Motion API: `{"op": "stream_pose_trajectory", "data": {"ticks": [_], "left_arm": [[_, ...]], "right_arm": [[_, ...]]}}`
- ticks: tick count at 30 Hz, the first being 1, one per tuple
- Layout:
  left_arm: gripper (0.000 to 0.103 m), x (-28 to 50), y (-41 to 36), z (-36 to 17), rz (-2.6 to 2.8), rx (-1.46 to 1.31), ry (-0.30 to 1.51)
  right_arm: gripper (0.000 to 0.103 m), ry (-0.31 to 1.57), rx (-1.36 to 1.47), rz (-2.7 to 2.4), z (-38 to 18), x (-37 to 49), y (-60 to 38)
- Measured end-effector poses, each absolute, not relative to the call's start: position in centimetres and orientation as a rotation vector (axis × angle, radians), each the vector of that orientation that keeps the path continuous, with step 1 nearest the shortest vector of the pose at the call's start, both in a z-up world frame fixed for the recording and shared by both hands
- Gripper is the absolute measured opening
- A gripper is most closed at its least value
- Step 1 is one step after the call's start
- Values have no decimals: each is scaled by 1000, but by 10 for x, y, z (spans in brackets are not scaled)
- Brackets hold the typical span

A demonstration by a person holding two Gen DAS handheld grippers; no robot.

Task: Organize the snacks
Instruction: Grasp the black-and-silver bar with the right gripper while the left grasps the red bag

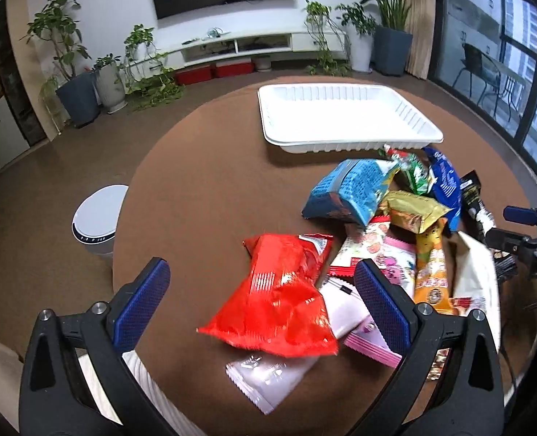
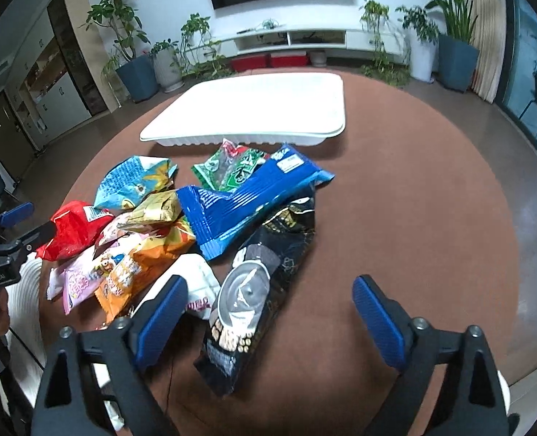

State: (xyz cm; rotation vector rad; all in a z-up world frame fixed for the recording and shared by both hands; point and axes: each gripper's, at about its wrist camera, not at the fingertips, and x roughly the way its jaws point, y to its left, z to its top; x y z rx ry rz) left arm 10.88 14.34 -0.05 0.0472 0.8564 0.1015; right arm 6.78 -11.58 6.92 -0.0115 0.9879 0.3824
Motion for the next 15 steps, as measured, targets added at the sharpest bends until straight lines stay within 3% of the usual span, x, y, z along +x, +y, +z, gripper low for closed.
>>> {"op": "stream_pose_trajectory", "data": {"ticks": [5,7,9,11,15], "left_arm": [[103,131,146,-19,82,75,923],[103,139,147,-28,79,72,950],[102,144,147,-35,79,72,970],[101,151,146,-42,88,88,976],[86,162,148,-54,56,63,1006]], "right_arm": [[89,1000,-16,387,67,74,-111],[72,1017,-27,394,64,76,-109],[65,1045,-7,412,59,80,-109],[64,1056,1,411,55,82,-110],[56,1045,-13,427,56,79,-109]]}}
